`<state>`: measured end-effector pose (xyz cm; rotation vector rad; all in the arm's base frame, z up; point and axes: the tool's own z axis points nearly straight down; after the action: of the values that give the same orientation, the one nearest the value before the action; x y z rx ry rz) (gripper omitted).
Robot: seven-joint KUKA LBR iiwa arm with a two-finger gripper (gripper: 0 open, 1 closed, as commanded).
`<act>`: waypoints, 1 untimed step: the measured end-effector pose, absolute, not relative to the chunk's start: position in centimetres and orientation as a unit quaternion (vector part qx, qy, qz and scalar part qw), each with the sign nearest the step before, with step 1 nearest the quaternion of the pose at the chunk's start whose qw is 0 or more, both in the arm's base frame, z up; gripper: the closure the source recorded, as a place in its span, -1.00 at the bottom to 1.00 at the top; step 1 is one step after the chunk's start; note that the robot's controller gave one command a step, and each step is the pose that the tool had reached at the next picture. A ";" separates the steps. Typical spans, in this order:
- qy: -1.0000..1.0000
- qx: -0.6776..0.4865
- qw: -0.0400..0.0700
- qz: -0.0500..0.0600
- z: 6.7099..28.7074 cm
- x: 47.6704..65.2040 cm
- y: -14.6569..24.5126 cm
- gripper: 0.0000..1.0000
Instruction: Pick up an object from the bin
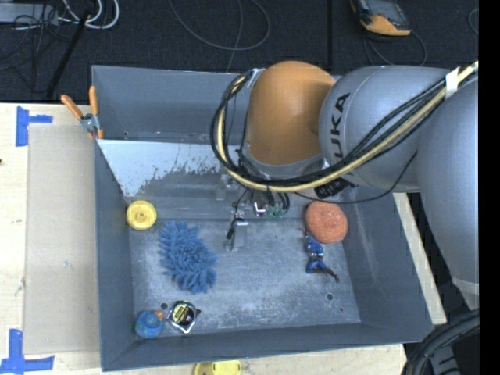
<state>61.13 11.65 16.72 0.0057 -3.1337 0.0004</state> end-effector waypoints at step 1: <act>-1.000 0.001 0.000 0.000 17.2 61.3 11.6 -1.00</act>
Offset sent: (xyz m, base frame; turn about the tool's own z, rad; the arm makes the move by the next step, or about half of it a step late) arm -0.0022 0.0753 -0.0972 -0.2220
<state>61.30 11.61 17.22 0.0024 -3.1414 -0.0010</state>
